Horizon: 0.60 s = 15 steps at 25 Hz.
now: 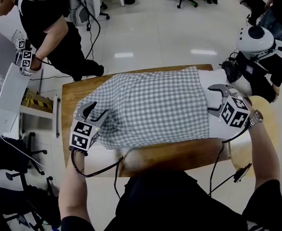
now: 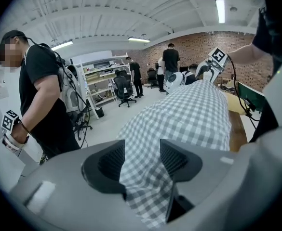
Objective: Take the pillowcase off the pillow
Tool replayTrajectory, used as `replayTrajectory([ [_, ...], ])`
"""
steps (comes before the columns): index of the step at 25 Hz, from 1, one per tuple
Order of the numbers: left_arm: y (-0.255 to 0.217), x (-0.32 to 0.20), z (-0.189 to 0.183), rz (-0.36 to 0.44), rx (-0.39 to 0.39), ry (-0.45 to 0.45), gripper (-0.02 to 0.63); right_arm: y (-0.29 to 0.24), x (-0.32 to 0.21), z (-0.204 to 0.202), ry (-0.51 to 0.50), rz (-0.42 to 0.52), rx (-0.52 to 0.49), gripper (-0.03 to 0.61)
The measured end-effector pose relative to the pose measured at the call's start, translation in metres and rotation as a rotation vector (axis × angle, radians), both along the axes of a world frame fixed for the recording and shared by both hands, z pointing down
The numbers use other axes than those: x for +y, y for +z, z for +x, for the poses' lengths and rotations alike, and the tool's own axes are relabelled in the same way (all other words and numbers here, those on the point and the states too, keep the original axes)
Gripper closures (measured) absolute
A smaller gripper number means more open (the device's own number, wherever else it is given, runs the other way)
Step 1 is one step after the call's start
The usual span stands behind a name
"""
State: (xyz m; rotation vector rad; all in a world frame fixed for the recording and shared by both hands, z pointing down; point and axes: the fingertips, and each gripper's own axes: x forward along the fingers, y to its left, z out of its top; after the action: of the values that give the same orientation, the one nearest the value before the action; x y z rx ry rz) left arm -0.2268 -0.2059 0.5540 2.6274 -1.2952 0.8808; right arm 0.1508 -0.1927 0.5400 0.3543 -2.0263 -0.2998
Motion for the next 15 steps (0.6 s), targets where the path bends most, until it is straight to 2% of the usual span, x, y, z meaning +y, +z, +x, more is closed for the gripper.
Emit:
replayTrajectory([
  [5,0.028,0.0,0.01,-0.099,-0.021,0.036,0.352,0.013,-0.004,0.001,0.001,-0.024,0.002,0.244],
  [8,0.043,-0.002,0.008,-0.162,-0.007,0.017,0.344,0.015,-0.009,0.002,0.015,-0.035,-0.01,0.239],
  [11,0.043,-0.005,0.005,-0.201,0.107,-0.069,0.344,0.018,-0.015,0.002,0.023,-0.048,-0.012,0.232],
  [15,0.049,0.001,-0.004,-0.287,0.279,-0.226,0.344,0.024,-0.019,0.004,0.026,-0.07,-0.011,0.227],
])
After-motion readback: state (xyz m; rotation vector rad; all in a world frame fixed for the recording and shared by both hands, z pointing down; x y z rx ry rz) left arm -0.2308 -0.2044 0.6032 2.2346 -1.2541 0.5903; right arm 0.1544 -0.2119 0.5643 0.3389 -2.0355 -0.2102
